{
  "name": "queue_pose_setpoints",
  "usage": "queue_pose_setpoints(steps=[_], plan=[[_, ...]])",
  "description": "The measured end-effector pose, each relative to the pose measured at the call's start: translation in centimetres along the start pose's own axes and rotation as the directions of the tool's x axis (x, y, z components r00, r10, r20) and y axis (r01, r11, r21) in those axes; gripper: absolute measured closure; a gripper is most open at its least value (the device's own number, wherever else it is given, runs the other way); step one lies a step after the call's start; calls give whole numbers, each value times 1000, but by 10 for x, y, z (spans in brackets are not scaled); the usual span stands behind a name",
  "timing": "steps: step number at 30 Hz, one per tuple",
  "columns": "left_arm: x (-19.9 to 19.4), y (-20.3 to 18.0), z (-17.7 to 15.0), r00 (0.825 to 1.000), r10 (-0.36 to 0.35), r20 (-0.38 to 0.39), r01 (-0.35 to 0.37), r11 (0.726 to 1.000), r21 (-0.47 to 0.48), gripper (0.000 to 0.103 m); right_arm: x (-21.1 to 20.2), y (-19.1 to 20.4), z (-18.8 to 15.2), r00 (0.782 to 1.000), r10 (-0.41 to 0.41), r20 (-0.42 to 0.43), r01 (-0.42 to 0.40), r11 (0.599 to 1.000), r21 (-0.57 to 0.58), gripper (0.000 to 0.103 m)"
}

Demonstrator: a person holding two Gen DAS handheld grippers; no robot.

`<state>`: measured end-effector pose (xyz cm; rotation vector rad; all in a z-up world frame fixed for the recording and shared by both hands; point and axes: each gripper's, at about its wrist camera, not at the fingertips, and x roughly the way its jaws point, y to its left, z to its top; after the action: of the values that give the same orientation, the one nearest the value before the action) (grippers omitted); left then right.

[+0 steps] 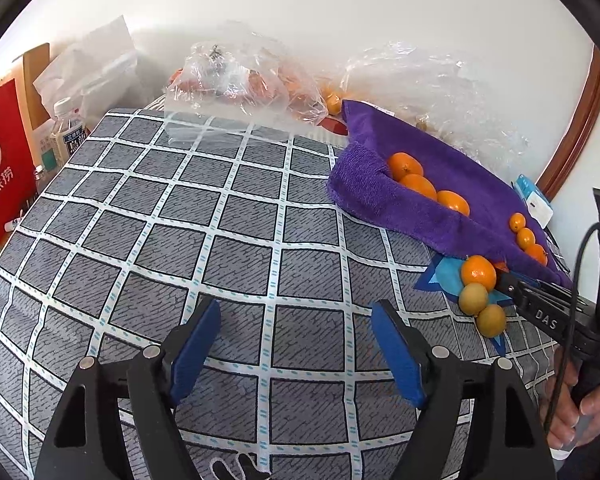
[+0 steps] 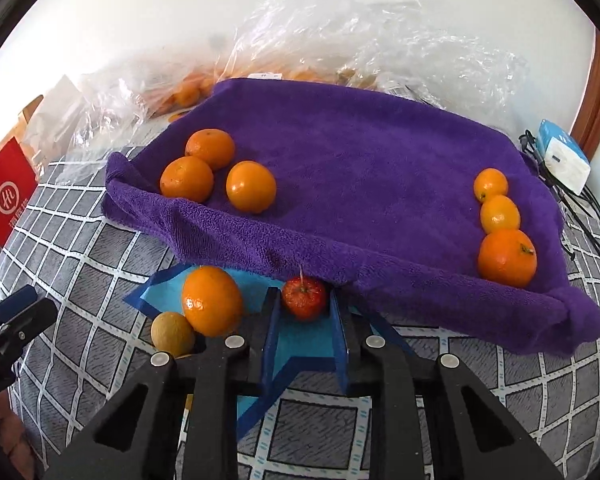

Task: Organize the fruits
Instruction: 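Grasp the red apple on the blue star mat with the right gripper, then grasp a small yellow-green fruit with the left gripper while the right gripper holds the apple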

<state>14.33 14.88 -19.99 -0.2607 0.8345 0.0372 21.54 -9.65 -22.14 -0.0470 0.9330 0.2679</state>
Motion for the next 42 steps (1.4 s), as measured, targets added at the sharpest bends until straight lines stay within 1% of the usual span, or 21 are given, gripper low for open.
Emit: queue_pose_setpoints(steps=[6,10,12,14,17,19,20,23,26,28,30,31,32,33,34,36,37,39,40,42], plan=[[-1,1,0,1000,-6,0,6,1000,-4,25,-35,-25,-21,999,-4,49,1,998,58,79],[-2,2,0,1000,-7,-6,7,1000,5,25,-57,-49,-42,994,-64,87,58,996,63,79],[-2,2,0,1000,-4,-9,4,1000,11,25,-60,-62,-48,994,-74,80,68,995,78,79],[-1,0,0,1000,16,-20,-15,999,37,25,-61,-71,-52,995,-76,65,70,993,94,79],[1,-10,-2,996,88,-31,-85,993,84,25,-66,-86,-60,995,-75,60,68,991,114,79],[0,-18,-4,994,101,-45,-96,989,110,26,-66,-93,-64,996,-69,62,61,990,125,79],[-1,-22,-5,995,84,-54,-77,991,108,26,-65,-96,-65,996,-68,64,59,990,128,79],[-9,-38,-2,998,-8,-69,13,997,76,27,-64,-101,-71,995,-68,71,57,989,136,79],[-13,-65,4,997,-47,-57,53,993,101,28,-61,-101,-73,996,-61,68,52,989,135,79],[-12,-83,9,997,-62,-50,68,989,132,31,-64,-102,-74,994,-64,84,52,989,139,79],[-7,-98,11,996,-73,-58,81,985,150,40,-63,-104,-74,995,-62,78,50,988,149,79],[-3,-104,10,995,-81,-64,90,985,149,42,-62,-105,-74,996,-57,74,45,987,154,79],[3,-110,11,994,-84,-73,94,985,147,46,-62,-107,-74,996,-51,72,39,986,161,79],[8,-114,11,993,-84,-83,95,984,149,51,-62,-108,-74,996,-47,72,34,985,170,79],[13,-118,9,992,-80,-95,94,984,151,54,-62,-109,-74,996,-42,75,28,984,176,79],[17,-121,8,992,-86,-96,98,986,135,61,-62,-110,-74,997,-29,78,15,984,179,79],[19,-121,8,991,-92,-99,104,988,116,62,-62,-109,-74,997,-24,76,11,984,177,79],[23,-121,10,984,-129,-121,140,986,86,70,-60,-108,-74,997,-24,69,12,985,171,79],[24,-121,10,981,-144,-126,155,984,84,73,-60,-106,-73,997,-30,66,19,986,165,79],[24,-122,10,978,-164,-131,177,979,96,81,-59,-104,-73,998,-29,62,18,988,156,79]])
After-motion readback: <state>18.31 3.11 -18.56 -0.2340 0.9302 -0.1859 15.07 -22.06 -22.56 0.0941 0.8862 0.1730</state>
